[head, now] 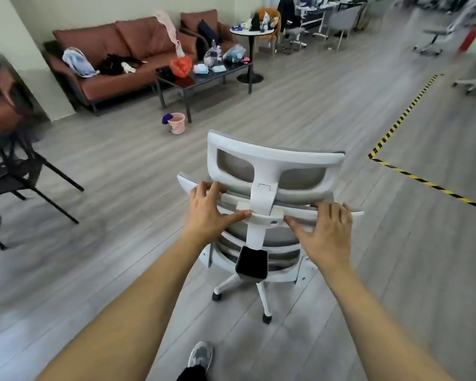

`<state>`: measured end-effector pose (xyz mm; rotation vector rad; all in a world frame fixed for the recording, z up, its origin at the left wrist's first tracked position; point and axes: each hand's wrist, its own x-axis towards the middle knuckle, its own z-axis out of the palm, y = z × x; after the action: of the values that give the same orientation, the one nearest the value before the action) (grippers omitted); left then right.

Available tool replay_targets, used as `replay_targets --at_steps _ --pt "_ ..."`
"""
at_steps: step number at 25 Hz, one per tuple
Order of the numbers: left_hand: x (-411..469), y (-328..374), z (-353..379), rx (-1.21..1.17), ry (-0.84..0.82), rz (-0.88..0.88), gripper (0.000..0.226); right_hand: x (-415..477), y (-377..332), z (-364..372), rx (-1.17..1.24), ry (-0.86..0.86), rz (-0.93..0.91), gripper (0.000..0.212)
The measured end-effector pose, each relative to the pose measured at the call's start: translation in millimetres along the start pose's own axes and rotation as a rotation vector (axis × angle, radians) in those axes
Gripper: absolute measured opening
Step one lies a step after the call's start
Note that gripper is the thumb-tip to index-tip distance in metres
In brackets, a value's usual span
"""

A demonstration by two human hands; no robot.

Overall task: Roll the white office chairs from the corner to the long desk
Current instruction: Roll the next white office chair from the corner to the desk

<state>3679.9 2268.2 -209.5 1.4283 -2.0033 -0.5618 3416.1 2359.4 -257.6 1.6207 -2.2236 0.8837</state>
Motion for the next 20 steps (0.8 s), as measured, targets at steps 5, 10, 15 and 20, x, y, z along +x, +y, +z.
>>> replay_targets --at_steps 5,10,15,20 --pt "139.0 -12.8 29.7 -0.017 -0.104 0.121 0.082 84.6 8.0 55.0 -0.087 0.040 0.111 0.079" --pt "276.7 -14.3 67.5 -0.012 -0.236 0.218 0.085 173.3 22.4 107.7 -0.162 0.013 0.242 0.081" --pt "403.6 -0.5 122.3 -0.025 -0.288 0.301 0.084 269.9 58.9 157.1 -0.206 0.048 0.301 0.090" --pt "532.5 32.4 197.2 -0.039 -0.297 0.367 0.081 376.2 125.9 206.7 -0.206 0.113 0.351 0.079"
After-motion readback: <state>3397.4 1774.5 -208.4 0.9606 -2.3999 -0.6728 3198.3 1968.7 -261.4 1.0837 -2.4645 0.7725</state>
